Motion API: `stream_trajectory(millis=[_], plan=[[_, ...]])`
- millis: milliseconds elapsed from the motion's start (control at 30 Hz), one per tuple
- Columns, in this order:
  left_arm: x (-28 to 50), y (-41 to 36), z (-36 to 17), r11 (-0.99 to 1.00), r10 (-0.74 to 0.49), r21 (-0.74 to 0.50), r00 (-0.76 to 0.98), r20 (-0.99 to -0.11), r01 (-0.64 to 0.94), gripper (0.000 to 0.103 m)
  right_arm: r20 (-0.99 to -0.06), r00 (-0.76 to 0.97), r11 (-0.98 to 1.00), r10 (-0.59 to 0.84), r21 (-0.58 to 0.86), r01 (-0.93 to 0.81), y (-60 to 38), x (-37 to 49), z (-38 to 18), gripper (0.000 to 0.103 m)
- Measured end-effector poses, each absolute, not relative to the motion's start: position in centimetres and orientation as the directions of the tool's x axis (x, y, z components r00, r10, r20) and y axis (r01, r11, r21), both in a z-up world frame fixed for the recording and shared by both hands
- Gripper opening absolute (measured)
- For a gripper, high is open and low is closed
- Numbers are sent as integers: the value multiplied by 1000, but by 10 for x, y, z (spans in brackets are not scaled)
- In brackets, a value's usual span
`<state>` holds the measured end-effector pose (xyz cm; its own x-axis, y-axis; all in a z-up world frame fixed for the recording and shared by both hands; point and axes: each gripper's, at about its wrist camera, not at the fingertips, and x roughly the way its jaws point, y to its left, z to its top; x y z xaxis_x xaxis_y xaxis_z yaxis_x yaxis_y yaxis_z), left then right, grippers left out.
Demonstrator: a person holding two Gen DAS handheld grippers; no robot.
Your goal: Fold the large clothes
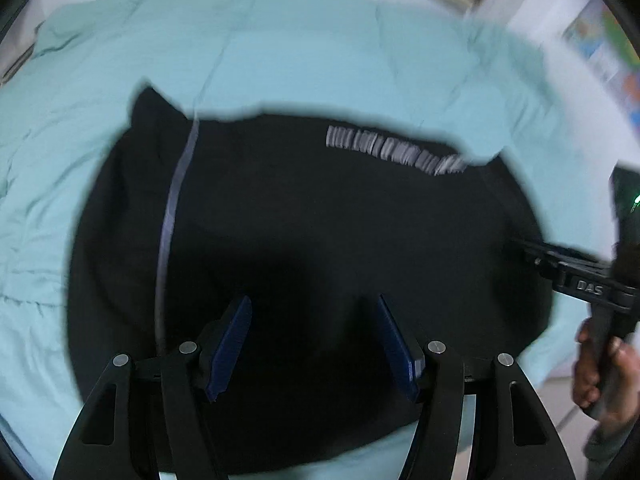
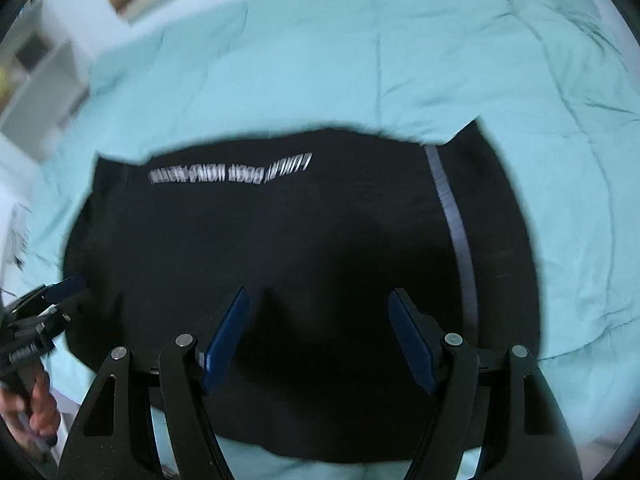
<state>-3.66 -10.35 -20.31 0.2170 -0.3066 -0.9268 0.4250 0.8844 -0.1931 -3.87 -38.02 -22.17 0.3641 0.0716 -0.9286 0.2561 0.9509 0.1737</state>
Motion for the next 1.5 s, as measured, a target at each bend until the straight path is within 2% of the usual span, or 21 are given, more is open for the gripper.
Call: stream_trajectory(millis=[67,167,367,567,733,800,967,1100,1367,1500], plan=[[-36,-107,-225,897,-255,-154,200,-946,415,66,-961,273,958,55,128,256,-367,-31,-259,75],[-33,-106,-234,903,-238,-145,191,-952,404,67,-967,254,962,16,84,261,-359,-31,-282,76],[-36,-99,-228,908,-240,-149,196,-951,392,70,-969,248,953,23,97,288,-362,-33,-280,76],[-59,-85,-201,901,-260,-167,193,-946,400,70,-971,214,884,110,194,426,-371,-55,-258,76],[-79,-73,-167,899,-262,-147,238,-935,412,70,-976,177,883,127,193,429,-358,-81,-237,76],[-84,-75,-146,906,-227,-87,302,-926,415,70,-980,164,884,113,175,433,-353,-92,-227,76],[-83,-90,-76,911,-222,-26,435,-872,412,70,-974,216,882,63,156,446,-349,-108,-185,76],[-94,-87,-31,923,-238,-43,479,-845,383,70,-952,305,888,14,152,434,-345,-110,-132,76],[-109,-93,14,938,-221,-42,499,-838,345,70,-879,463,892,-111,117,436,-337,-123,-49,78],[-118,-98,25,948,-175,1,521,-835,319,70,-839,516,898,-173,81,432,-317,-116,-32,79]])
